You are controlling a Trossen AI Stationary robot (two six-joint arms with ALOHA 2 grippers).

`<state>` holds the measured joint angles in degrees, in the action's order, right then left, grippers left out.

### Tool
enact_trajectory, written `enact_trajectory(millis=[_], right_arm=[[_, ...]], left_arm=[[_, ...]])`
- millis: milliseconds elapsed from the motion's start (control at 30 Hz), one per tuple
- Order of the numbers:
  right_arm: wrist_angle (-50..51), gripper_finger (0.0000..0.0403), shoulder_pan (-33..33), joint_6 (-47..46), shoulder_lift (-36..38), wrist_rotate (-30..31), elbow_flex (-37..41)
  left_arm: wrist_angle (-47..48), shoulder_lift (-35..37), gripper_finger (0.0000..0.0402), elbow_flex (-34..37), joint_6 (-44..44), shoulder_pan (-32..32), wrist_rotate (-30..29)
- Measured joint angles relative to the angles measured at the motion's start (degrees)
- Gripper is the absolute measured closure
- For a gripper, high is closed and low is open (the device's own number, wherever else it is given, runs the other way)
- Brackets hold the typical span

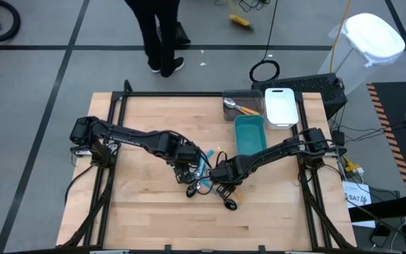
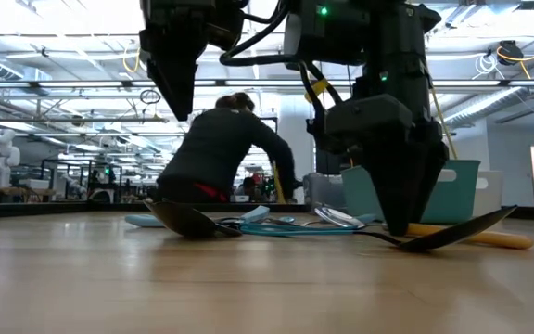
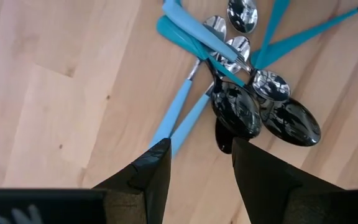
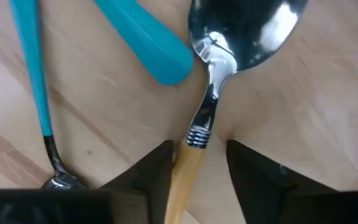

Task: Sort silverware by color (type)
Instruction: Put the orange spoon into the black bin

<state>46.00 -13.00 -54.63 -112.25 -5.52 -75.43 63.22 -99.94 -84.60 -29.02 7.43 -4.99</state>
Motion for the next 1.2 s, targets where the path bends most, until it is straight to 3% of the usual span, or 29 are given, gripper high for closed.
enact_trajectory(millis=[367, 767, 1200], right_arm=[[0.10, 0.0364, -0.19, -2.20, 0.80, 0.81, 0.18], [1.34, 0.0363, -0.24, 0.40, 7.84, -0.72, 0.29], [5.94, 0.0363, -0.19, 11.45, 21.77, -0.30, 0.21]], left_arm=[[0.00, 0.00, 0.0231, 0.00, 0.13, -1.17, -0.04], [0.02, 0.00, 0.0231, 0.00, -2.77, -1.21, -1.09], [-2.84, 1.64, 0.0231, 0.00, -2.66, -0.99, -0.74]])
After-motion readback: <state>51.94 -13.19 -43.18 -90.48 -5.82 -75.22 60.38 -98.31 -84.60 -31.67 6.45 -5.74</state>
